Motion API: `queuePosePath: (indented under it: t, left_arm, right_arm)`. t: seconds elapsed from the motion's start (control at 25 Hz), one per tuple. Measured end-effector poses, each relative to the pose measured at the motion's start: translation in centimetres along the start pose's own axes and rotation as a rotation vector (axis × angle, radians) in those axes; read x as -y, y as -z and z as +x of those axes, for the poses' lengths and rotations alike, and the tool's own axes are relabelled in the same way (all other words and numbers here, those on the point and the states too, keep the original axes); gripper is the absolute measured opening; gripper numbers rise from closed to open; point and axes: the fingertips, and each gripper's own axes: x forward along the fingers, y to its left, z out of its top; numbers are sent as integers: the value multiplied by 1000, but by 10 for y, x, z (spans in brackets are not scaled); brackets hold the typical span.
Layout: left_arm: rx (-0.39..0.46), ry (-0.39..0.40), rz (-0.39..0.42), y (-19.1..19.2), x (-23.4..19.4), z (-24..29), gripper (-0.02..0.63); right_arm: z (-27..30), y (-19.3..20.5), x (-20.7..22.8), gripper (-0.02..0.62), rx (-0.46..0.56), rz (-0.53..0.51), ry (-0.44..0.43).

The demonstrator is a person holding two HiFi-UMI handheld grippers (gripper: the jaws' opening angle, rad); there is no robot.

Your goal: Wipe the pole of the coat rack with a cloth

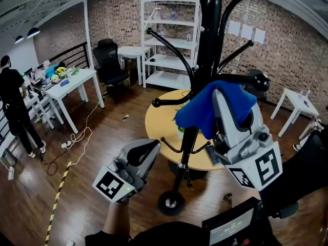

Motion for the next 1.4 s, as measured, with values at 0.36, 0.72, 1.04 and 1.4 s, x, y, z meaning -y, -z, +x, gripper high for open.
queuePosePath:
  t: [0.36, 0.72, 1.04, 1.4]
  left_arm:
    - [29, 20, 11, -13, 12, 0, -6]
    - [1, 13, -1, -6, 11, -9, -6]
    - [-34, -23, -30, 11, 3, -20, -6]
    - [-75, -24, -64, 31, 4, -24, -6]
  right_arm:
    - [-12, -76, -27, 21, 150, -91, -50]
    - [2, 24, 4, 21, -115, -94, 64]
    - [-19, 134, -27, 21, -342, -14, 7]
    - [-114, 239, -89, 21, -595, 185, -70]
